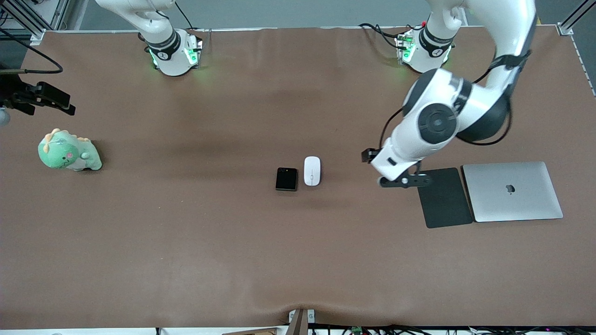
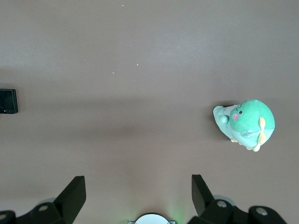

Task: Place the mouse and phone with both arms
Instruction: 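Move the left gripper over the white mouse while the right gripper reaches out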

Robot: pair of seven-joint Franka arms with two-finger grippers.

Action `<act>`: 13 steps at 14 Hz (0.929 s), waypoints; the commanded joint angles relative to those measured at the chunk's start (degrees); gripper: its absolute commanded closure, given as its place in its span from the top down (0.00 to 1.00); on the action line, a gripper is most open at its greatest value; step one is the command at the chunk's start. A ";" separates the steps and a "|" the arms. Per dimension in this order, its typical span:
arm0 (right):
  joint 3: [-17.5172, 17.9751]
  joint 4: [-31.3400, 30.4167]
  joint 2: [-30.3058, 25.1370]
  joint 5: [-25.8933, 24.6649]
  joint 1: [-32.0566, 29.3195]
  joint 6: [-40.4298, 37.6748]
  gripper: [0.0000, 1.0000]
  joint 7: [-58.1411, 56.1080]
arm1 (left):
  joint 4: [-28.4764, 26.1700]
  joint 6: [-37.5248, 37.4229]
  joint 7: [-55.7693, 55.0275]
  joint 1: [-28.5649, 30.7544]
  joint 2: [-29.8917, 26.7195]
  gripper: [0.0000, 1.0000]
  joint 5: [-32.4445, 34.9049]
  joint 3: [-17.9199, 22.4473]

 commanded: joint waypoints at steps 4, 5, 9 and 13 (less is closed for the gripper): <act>0.03 0.60 0.38 -0.68 1.17 -0.56 1.00 0.59 | 0.56 11.10 -8.11 -6.88 7.88 1.00 1.11 0.06; 0.03 0.60 0.38 -0.68 1.27 -0.56 1.00 0.59 | 0.91 12.69 -9.60 -8.02 9.29 1.00 1.11 0.15; 0.21 0.78 1.69 0.03 1.61 -0.12 1.00 0.67 | 1.35 17.88 -11.46 -11.10 13.51 1.00 3.12 0.24; 0.38 0.87 5.99 0.55 6.61 3.03 1.00 0.76 | 1.44 20.69 -11.82 -12.16 16.33 1.00 4.71 0.24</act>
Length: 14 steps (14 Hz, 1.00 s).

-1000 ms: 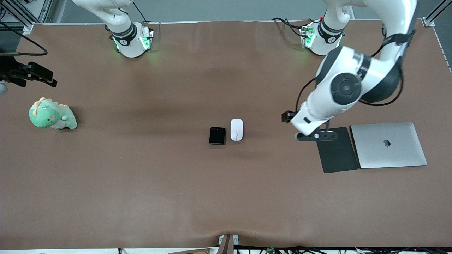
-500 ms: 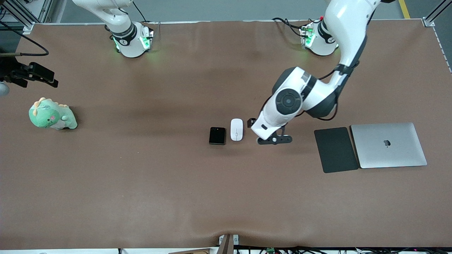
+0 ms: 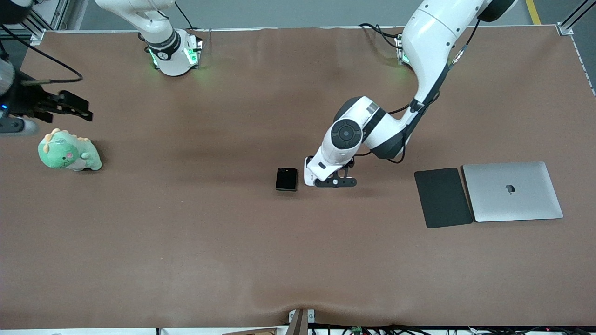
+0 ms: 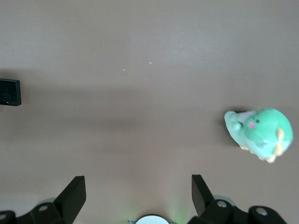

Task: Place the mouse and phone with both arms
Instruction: 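Move the left gripper over the white mouse while the right gripper reaches out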

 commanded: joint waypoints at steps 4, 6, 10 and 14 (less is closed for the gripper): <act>-0.04 1.39 10.59 1.55 8.89 6.54 1.00 0.73 | 1.31 4.69 -3.82 -2.50 3.51 1.00 1.67 0.60; -0.04 1.65 14.72 1.54 11.71 10.94 1.00 0.73 | 1.31 5.39 -4.00 -3.12 4.30 1.00 1.85 0.69; -0.04 1.39 16.76 2.77 12.68 11.58 1.00 0.11 | 1.31 9.26 -4.61 -4.44 6.24 1.00 2.64 0.69; -0.04 1.47 18.51 8.47 13.30 12.18 1.00 0.73 | 1.31 9.26 -5.58 -4.79 6.94 1.00 2.73 0.78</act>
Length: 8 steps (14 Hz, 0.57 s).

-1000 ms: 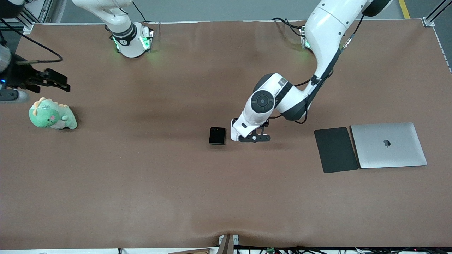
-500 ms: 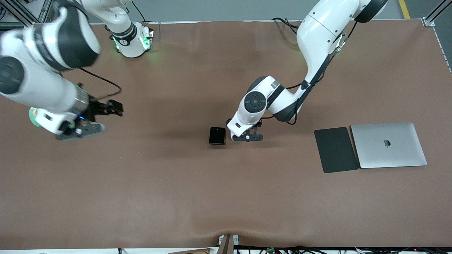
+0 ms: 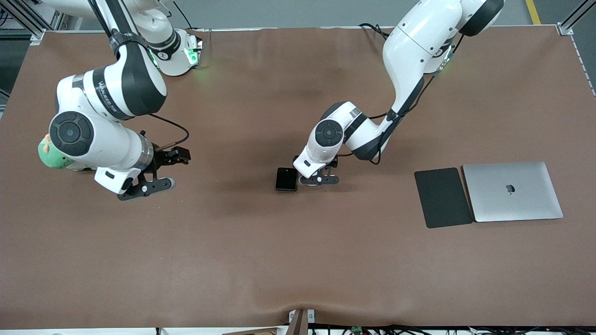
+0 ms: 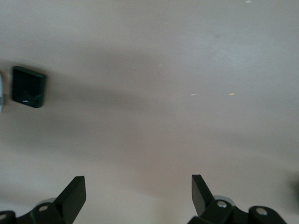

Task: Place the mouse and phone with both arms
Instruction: 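Lower the left gripper onto the mouse while the right gripper approaches the phone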

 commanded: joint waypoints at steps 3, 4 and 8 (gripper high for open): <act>-0.37 1.01 6.23 6.08 0.27 4.00 1.00 0.56 | 1.06 0.50 -2.08 -1.59 1.05 1.00 1.61 1.13; -0.45 1.01 7.11 6.52 0.44 4.71 1.00 0.56 | 1.15 0.59 -2.16 -1.85 1.22 1.00 1.61 1.13; -0.45 -0.13 8.26 7.58 0.71 8.76 1.00 1.17 | 2.90 1.20 -2.16 -3.61 2.71 1.00 1.53 2.88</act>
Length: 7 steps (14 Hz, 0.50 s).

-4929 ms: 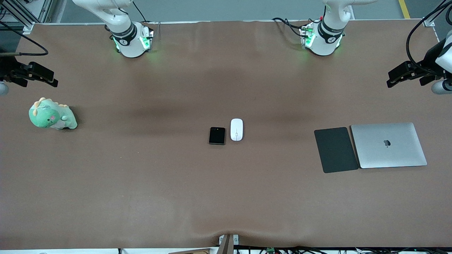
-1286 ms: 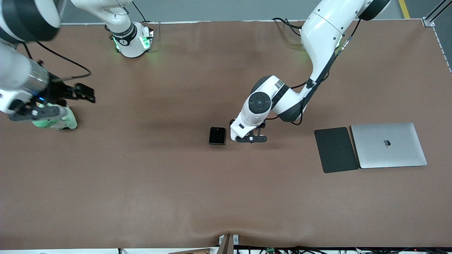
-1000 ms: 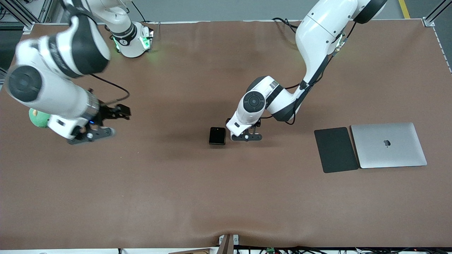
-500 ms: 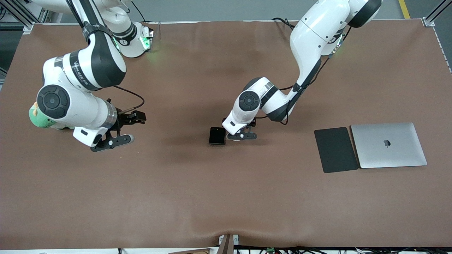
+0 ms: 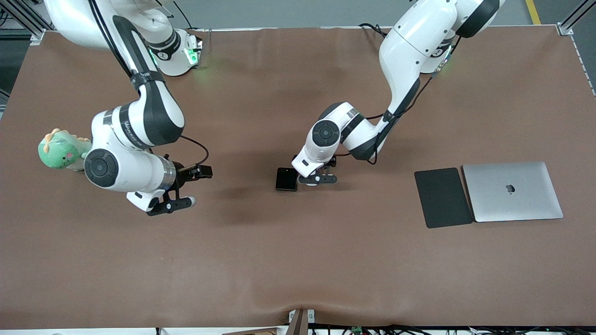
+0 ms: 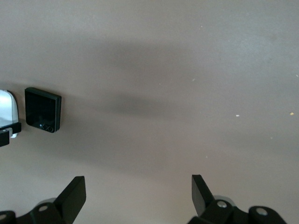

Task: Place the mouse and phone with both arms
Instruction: 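Lower the left gripper onto the mouse while the right gripper approaches the phone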

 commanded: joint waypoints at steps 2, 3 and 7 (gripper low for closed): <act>-0.37 0.14 0.44 2.32 0.47 0.36 1.00 4.74 | 2.52 0.63 -2.06 -1.71 1.55 0.99 1.61 1.55; -0.37 0.14 0.79 2.41 1.00 0.36 1.00 7.20 | 2.52 0.63 -1.89 -1.71 1.55 0.96 1.61 1.55; -0.37 0.49 2.72 2.33 4.42 4.21 1.00 11.17 | 2.61 0.72 -1.36 -1.62 1.64 0.90 1.61 1.55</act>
